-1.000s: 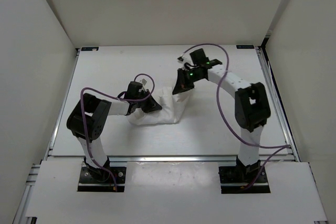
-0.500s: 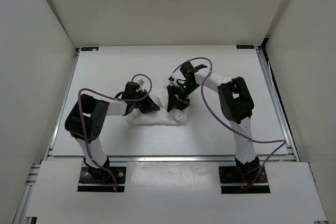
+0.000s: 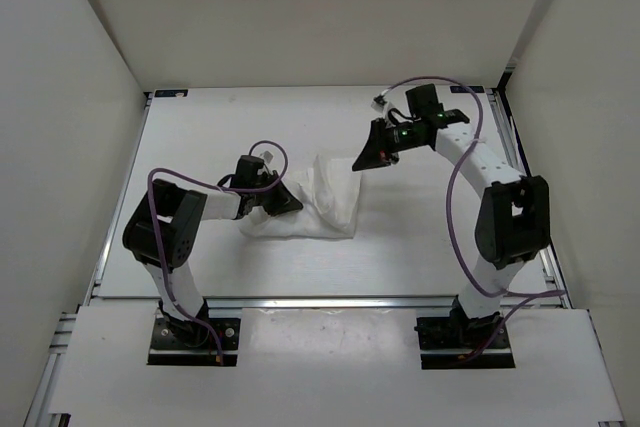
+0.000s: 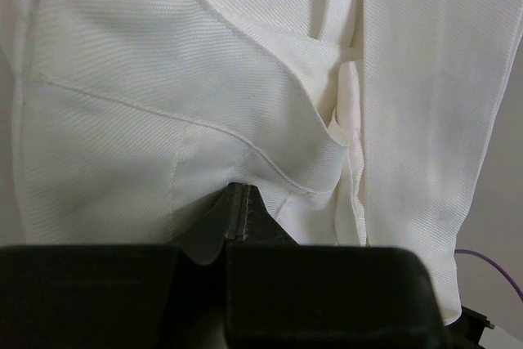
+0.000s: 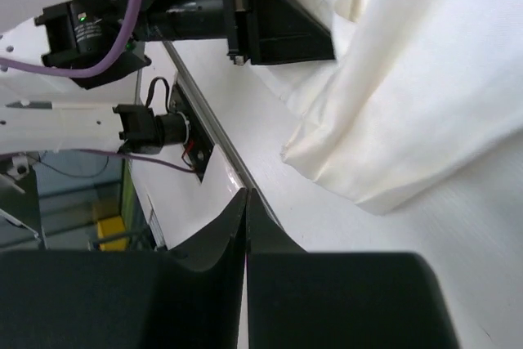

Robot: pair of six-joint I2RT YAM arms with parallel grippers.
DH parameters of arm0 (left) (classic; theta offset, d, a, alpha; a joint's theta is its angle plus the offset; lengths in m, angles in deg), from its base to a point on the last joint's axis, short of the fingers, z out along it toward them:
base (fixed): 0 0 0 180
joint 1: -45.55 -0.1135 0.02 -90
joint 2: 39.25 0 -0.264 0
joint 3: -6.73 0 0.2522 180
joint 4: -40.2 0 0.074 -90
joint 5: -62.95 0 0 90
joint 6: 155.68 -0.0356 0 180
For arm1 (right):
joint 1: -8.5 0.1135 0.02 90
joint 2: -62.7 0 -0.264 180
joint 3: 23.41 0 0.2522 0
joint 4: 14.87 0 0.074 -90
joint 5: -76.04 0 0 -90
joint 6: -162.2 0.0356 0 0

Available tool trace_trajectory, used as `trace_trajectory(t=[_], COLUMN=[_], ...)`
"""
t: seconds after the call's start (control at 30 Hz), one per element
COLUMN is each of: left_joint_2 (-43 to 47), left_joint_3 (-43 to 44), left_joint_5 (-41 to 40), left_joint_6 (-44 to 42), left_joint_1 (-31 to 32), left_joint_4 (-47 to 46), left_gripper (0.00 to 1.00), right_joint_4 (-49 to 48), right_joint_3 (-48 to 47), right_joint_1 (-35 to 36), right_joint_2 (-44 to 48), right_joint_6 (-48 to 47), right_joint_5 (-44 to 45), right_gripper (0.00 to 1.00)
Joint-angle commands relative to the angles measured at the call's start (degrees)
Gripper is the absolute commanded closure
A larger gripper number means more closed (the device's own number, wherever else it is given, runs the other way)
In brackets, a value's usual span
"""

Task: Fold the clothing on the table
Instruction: Fold the skirt

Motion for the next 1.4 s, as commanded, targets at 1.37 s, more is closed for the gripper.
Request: trace_trajectory(t=[1.37], left_joint_2=[17.7], left_joint_3=[0.8], left_joint_5=[3.9], left_joint_6=[0.1], left_joint_1=[-3.1], left_joint_4=[7.7], left_gripper=[1.0], right_joint_4=[5.2], right_joint_3=[-19.7], right_joint_1=[13.4], right_joint_2=[-26.1], right_joint_6=[1.8], right_joint_5=[5.8], right_gripper=[0.61])
